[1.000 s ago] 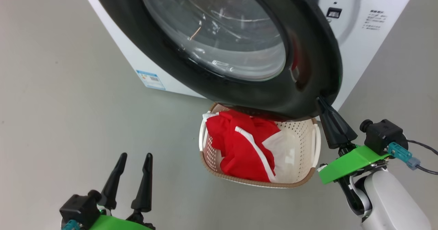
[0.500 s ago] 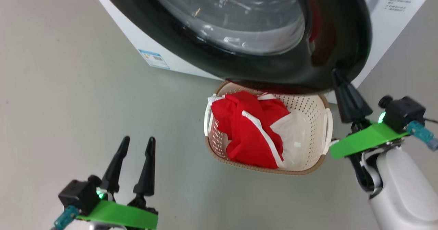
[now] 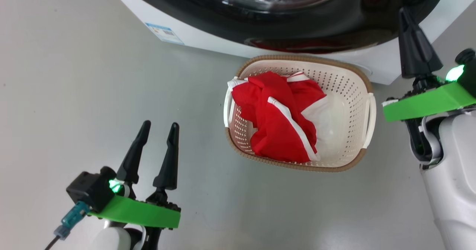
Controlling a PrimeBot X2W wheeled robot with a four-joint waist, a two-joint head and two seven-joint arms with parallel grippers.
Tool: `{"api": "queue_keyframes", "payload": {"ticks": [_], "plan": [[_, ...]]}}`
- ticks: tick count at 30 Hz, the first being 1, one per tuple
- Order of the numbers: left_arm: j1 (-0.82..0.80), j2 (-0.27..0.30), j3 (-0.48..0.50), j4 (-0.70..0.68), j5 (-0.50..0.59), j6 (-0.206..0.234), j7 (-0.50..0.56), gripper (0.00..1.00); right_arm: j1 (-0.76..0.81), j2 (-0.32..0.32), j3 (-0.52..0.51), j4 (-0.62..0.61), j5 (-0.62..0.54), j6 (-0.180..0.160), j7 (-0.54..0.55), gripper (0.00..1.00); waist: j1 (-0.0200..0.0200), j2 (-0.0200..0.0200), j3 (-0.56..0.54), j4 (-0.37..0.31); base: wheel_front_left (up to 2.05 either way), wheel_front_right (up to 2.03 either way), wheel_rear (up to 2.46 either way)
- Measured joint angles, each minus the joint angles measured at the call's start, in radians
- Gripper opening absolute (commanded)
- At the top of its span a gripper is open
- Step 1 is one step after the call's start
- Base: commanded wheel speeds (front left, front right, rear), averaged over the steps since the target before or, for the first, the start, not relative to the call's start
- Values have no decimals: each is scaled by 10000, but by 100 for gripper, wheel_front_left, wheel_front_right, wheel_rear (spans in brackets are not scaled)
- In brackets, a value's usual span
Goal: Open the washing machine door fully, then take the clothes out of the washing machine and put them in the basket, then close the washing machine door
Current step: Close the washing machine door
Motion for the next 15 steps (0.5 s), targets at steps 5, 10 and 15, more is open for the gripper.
{"api": "queue_keyframes", "payload": {"ticks": [5, 10, 15], "plan": [[-146, -21, -19, -19, -2, 0, 0, 100, -147, 46, -140, -121, -15, 42, -12, 0, 0, 0, 303, 30, 0, 0, 0], [-148, -38, -17, -13, -4, 0, 0, 100, -155, 77, -140, -111, -59, 42, -8, 0, 0, 0, 319, 3, 0, 0, 0], [-148, -38, 13, 23, 6, 0, 0, 100, -149, 27, 31, -79, -77, 31, -10, 0, 0, 0, 133, -41, 0, 0, 0]]}}
